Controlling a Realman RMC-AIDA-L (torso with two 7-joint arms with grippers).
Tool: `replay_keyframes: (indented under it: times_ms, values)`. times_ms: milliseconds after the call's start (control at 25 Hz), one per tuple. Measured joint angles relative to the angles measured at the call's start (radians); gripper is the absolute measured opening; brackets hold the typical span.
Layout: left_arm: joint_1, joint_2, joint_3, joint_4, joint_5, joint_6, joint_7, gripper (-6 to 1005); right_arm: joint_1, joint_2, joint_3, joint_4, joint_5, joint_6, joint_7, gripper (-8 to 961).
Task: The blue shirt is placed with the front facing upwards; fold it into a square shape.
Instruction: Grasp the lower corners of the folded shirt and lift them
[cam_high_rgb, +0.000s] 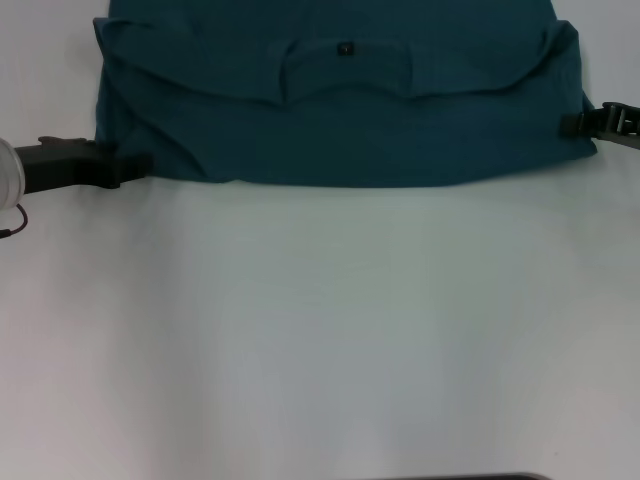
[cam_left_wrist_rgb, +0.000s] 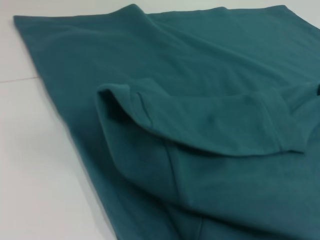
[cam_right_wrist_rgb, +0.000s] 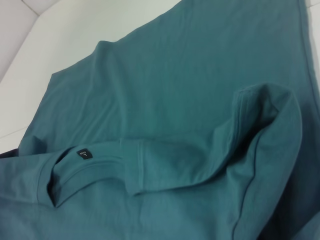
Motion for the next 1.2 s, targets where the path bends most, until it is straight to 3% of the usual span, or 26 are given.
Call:
replay_keyframes:
  times_ms: [80, 440, 640, 880, 1200]
  values:
    - [0.0, 0.0, 0.003, -0.001, 0.001, 0.001, 0.0, 603, 0.0, -0.001, 0.0, 0.0, 0.002, 0.001, 0.0, 49]
    - [-0.005, 0.001, 0.005, 0.0, 0.001, 0.002, 0.0, 367, -0.002, -0.002, 0.0, 0.002, 0.003, 0.001, 0.0, 49]
    - [-0.007, 0.002, 0.005, 0.003, 0.001, -0.001, 0.003, 131, -0.002, -0.003, 0.0, 0.002, 0.003, 0.0, 0.0, 49]
    - [-0.007, 0.005, 0.005, -0.003, 0.005, 0.004, 0.0, -1, -0.005, -0.003, 0.0, 0.002, 0.01, -0.001, -0.006, 49]
    - [0.005, 0.025, -0.005, -0.021, 0.014, 0.066, -0.001, -1, -0.032, -0.006, 0.002, 0.001, 0.048, 0.016, -0.041, 48]
